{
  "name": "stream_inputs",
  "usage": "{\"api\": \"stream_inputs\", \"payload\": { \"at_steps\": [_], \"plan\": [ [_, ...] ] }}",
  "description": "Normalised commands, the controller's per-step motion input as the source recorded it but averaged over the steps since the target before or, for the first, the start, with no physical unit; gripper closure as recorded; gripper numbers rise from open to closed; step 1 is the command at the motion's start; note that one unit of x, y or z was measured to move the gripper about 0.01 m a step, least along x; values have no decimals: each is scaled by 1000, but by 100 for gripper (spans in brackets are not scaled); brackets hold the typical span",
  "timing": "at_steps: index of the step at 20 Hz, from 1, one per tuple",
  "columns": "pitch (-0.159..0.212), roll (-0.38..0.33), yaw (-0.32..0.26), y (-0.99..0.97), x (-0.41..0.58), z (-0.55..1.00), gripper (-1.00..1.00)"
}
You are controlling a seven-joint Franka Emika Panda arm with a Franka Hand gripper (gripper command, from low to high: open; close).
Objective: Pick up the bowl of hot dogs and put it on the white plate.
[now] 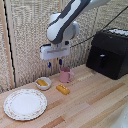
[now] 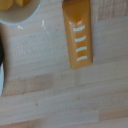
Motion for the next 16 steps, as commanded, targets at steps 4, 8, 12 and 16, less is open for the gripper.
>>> {"api": "stream_inputs", "payload": {
  "at_steps": [4, 8, 12, 16],
  "plan": [
    [103, -13, 10, 33, 442, -338, -100],
    [54, -20, 14, 55, 371, -344, -100],
    [35, -21, 18, 39, 332, -344, -100],
    [28, -22, 23, 11, 271, -330, -100]
  ]
}}
